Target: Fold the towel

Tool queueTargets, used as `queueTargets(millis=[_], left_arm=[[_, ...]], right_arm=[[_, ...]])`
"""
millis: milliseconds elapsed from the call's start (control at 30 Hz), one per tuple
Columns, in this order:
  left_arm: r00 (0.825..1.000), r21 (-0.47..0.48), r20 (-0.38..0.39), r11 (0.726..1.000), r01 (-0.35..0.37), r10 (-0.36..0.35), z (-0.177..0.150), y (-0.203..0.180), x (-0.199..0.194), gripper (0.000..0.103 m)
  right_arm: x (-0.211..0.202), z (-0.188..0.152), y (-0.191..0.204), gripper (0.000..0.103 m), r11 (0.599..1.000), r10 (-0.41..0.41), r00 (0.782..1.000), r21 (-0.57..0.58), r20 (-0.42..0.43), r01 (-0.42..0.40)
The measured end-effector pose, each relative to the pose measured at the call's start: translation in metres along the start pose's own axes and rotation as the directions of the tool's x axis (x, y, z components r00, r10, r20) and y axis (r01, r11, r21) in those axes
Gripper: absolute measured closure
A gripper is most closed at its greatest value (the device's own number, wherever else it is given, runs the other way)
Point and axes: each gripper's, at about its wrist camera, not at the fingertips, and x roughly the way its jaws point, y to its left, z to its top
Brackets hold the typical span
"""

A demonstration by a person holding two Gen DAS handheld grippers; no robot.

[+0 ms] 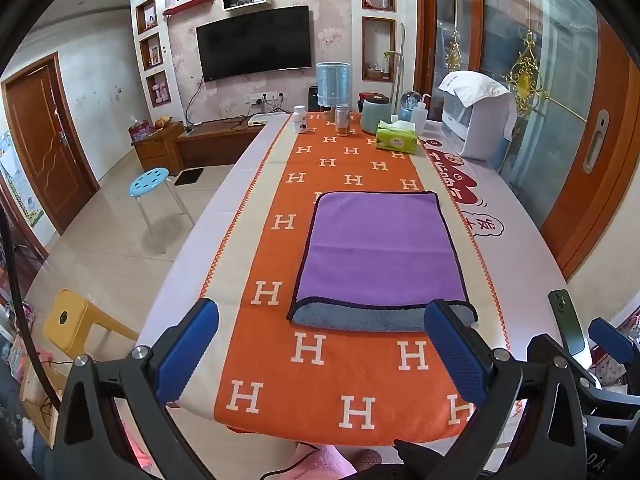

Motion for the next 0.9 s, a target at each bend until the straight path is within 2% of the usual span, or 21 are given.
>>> queueTargets(millis=[900], left_arm=[[1.0,0.01,0.004,1.0,0.007,-0.007,-0.0046,-0.0012,-0.0035,0.001]], right_arm=[[-0.001,0.0005,-0.0022,0.004,1.0,0.004,1.0,0.001,0.008,-0.004]])
